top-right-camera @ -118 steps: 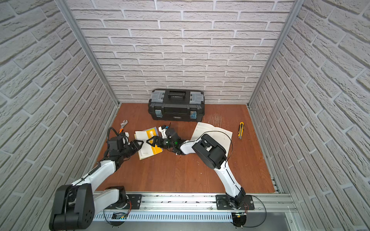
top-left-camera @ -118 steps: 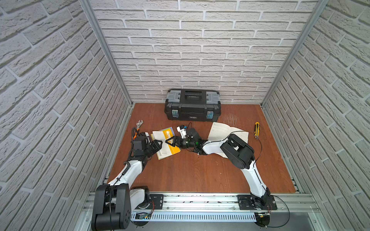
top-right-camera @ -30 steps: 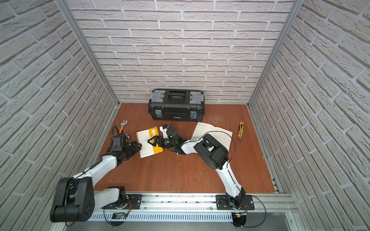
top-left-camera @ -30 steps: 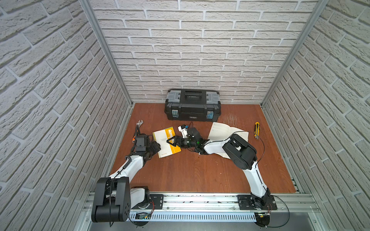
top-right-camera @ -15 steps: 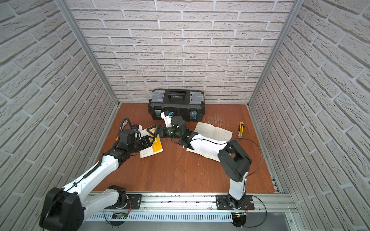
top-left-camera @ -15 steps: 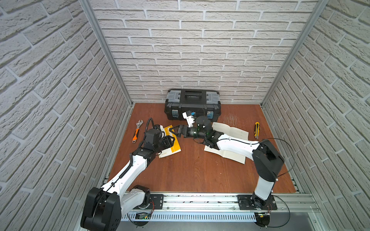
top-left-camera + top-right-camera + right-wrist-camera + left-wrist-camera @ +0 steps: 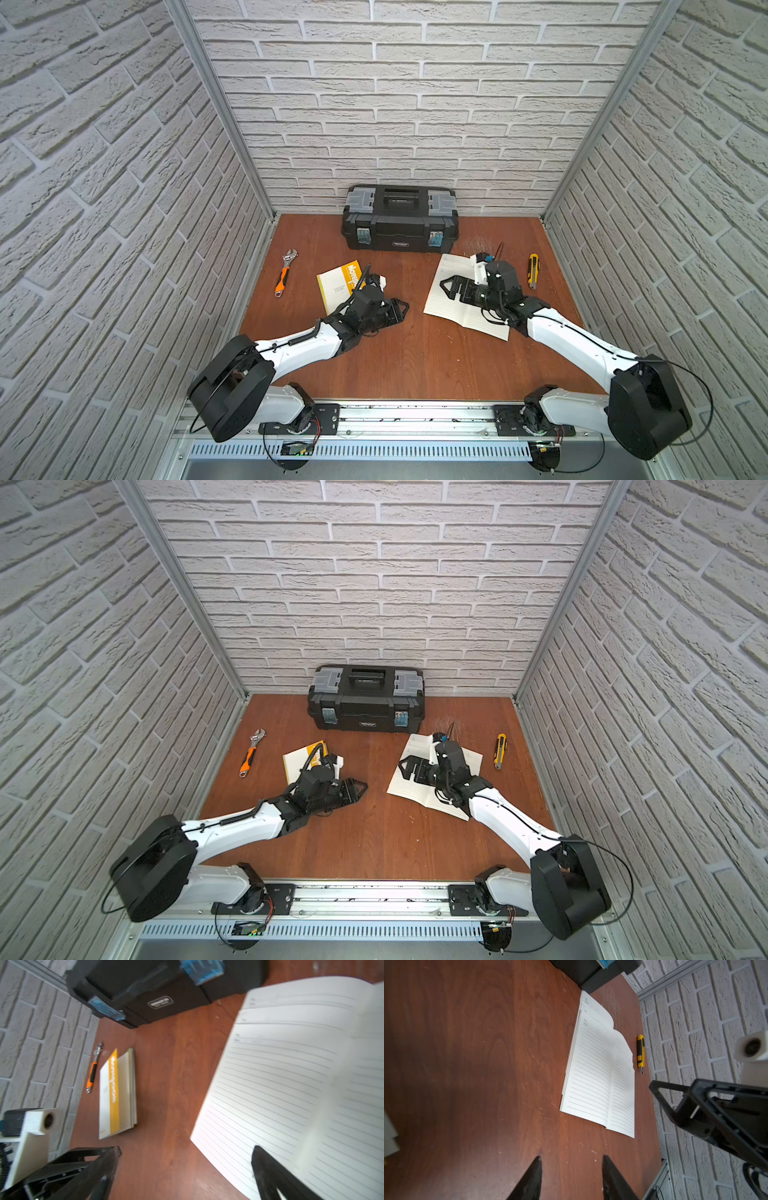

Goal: Close the notebook
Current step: Close the notebook at the center of the board.

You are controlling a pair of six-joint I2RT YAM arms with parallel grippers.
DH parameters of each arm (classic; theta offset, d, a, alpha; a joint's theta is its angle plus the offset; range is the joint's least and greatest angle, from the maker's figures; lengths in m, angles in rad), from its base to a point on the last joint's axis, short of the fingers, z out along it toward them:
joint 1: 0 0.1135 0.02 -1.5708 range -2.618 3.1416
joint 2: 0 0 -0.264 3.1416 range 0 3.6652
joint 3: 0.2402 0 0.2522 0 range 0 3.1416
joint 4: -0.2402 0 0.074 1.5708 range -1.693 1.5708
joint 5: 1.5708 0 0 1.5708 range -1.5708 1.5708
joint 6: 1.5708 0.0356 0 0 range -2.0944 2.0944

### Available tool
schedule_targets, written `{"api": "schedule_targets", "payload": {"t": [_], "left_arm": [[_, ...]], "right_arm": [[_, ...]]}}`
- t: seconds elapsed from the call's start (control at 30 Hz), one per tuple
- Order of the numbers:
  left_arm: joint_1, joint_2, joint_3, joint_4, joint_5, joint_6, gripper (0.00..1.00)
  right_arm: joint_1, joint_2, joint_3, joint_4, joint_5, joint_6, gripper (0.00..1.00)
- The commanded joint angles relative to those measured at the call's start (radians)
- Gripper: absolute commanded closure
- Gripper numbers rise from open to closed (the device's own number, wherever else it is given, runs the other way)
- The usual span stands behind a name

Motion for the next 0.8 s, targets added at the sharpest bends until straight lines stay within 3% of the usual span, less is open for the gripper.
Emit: {"api": "schedule_targets", "payload": {"t": [0.0, 0.23, 0.43, 0.57, 0.77], "left_arm": [[-0.04, 0.03, -0.03, 0.238, -0.115, -0.15, 0.55], [-0.092, 0.099, 0.002, 0.24, -0.148, -0.151, 0.58], [-0.1, 0.172, -0.042, 0.38, -0.157, -0.199, 0.59], [-0.104, 0.242, -0.04, 0.486, -0.146, -0.226, 0.59], [-0.127, 0.332, -0.016, 0.582, -0.145, -0.273, 0.59]], "right_arm": [[-0.072, -0.054, -0.058, -0.005, -0.037, -0.023, 0.0], [-0.152, -0.053, -0.103, 0.024, -0.102, -0.032, 0.0], [-0.163, -0.009, -0.106, 0.014, -0.121, -0.038, 0.0], [-0.167, 0.015, -0.081, -0.111, -0.038, -0.037, 0.0], [-0.178, -0.014, -0.115, -0.117, 0.01, -0.019, 0.0]]}}
